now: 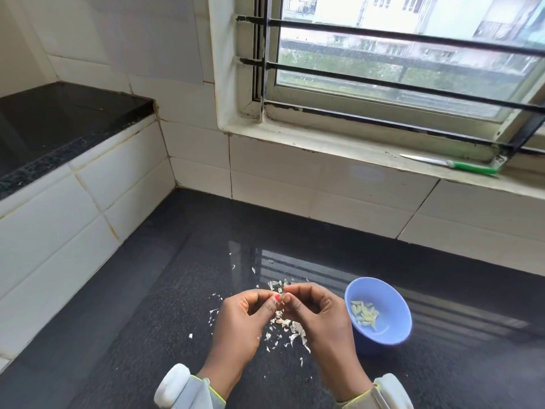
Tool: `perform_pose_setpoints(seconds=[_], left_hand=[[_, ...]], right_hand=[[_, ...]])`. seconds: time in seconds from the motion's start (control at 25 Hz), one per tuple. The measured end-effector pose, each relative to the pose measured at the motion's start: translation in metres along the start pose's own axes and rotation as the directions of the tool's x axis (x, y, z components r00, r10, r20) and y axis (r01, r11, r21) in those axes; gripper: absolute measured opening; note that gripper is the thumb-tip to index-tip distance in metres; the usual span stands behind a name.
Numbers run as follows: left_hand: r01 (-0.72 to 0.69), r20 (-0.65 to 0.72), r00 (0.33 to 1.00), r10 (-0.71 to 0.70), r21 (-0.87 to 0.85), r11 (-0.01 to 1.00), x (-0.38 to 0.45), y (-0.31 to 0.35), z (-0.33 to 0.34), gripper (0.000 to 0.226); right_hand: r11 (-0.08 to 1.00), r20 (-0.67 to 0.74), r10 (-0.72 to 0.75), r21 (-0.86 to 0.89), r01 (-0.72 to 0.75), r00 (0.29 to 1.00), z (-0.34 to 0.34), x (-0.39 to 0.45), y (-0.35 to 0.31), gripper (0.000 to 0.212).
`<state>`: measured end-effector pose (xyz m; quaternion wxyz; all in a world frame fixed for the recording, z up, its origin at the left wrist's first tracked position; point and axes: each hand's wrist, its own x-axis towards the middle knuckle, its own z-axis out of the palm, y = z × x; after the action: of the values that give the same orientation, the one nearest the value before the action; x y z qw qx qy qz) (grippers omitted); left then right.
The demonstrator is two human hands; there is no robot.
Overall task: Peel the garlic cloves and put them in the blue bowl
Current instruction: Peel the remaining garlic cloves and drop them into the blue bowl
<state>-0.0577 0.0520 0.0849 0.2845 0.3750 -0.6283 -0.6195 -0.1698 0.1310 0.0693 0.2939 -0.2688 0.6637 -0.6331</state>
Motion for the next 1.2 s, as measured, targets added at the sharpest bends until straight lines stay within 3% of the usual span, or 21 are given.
perform_pose_setpoints(seconds=[0.2, 0.28, 0.72, 0.92, 1.04, 1.2], left_hand=[[-0.149, -0.021, 0.986, 0.163, 0.305, 0.941, 0.0047, -0.0007, -0.0027, 0.009], [-0.176, -0.039, 0.978, 0.203, 0.353, 0.919, 0.0061, -0.0013, -0.0030, 0.010], [-0.143, -0.048, 0.986, 0.161, 0.265, 0.954, 0.0042, 0.0043, -0.0035, 0.011], [-0.001, 0.079, 0.997, -0.007, 0.104, 0.995, 0.0012, 0.0058, -0.0014, 0.022], [0.132, 0.123, 0.984, -0.132, 0.005, 0.991, -0.0013, 0.0064, -0.0007, 0.033], [0.234, 0.149, 0.963, -0.223, -0.062, 0.970, -0.0007, 0.0042, -0.0028, 0.036]], right_hand=[[0.999, 0.001, 0.007, -0.041, -0.007, 1.000, -0.0005, 0.0005, 0.0018, 0.012], [0.999, 0.014, 0.004, -0.048, -0.003, 1.000, -0.0005, 0.0008, -0.0003, 0.010], [0.999, 0.059, -0.003, -0.040, 0.006, 0.998, -0.0010, 0.0020, 0.0029, 0.014], [0.989, -0.010, -0.040, -0.145, 0.038, 0.999, -0.0050, 0.0010, 0.0033, 0.011], [0.939, -0.022, -0.150, -0.317, 0.136, 0.988, -0.0061, 0.0008, 0.0007, 0.014], [0.887, -0.009, -0.232, -0.413, 0.208, 0.973, -0.0057, 0.0024, 0.0004, 0.011]])
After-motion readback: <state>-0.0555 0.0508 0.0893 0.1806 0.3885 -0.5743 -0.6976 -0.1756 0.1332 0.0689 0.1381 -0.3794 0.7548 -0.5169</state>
